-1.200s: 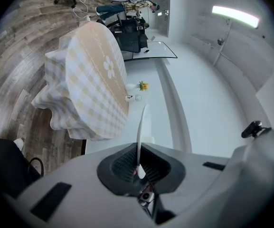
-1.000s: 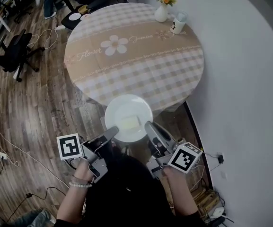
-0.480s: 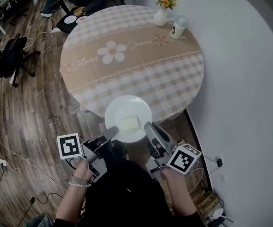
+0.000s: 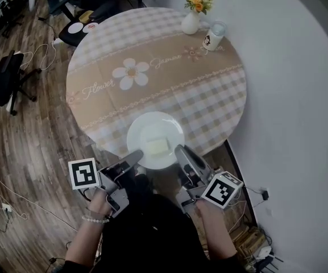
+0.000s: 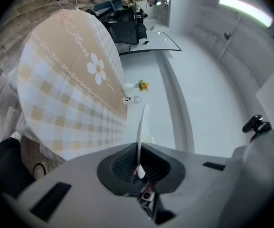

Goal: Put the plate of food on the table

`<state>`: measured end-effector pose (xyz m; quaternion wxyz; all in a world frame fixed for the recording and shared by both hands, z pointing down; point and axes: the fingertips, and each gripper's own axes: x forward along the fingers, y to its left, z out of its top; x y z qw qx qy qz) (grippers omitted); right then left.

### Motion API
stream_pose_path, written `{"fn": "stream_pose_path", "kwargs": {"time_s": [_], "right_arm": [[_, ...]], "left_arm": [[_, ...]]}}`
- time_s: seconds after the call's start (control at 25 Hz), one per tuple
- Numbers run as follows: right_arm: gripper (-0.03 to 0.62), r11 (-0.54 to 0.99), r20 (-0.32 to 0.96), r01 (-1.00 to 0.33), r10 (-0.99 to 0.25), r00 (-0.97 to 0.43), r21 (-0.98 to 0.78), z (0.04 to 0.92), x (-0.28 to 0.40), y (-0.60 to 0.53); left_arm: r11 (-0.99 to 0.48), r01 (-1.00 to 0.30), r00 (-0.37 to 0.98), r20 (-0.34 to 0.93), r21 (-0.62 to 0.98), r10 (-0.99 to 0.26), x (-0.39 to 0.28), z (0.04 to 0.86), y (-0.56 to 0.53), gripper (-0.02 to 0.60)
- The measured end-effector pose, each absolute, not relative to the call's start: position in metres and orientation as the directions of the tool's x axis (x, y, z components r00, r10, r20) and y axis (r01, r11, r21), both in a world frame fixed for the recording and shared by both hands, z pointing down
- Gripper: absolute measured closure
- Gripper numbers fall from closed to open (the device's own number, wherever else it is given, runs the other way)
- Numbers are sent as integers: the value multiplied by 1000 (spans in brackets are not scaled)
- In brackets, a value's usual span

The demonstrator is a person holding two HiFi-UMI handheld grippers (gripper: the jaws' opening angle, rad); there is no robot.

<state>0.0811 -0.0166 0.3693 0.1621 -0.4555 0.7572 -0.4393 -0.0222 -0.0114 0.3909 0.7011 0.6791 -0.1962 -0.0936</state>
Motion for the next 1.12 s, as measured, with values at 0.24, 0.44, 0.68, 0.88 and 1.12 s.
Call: {"fn": "stream_pose_path", "kwargs": {"time_s": [0.24, 0.44, 0.68, 0.88, 1.12], "right_arm": [[564, 177, 162, -554, -846, -508, -813, 369, 88, -52], [564, 171, 166, -564, -853, -496, -808, 373, 74, -67], [565, 155, 180, -570, -855, -487, -807, 376, 73, -76], [565, 154, 179, -565, -854, -489, -810, 375, 70, -81], [565, 158, 190, -565, -841, -507, -810, 379, 74, -88]], "left_arm": [[75, -130, 916, 149, 989, -372, -15, 391, -49, 574], [68, -131, 922, 147, 989, -359, -29, 398, -66, 574], [68, -125, 927, 141, 990, -347, -30, 399, -76, 574], [75, -118, 926, 137, 990, -351, -31, 398, -82, 574], [85, -120, 920, 143, 989, -366, -26, 400, -86, 574]]}}
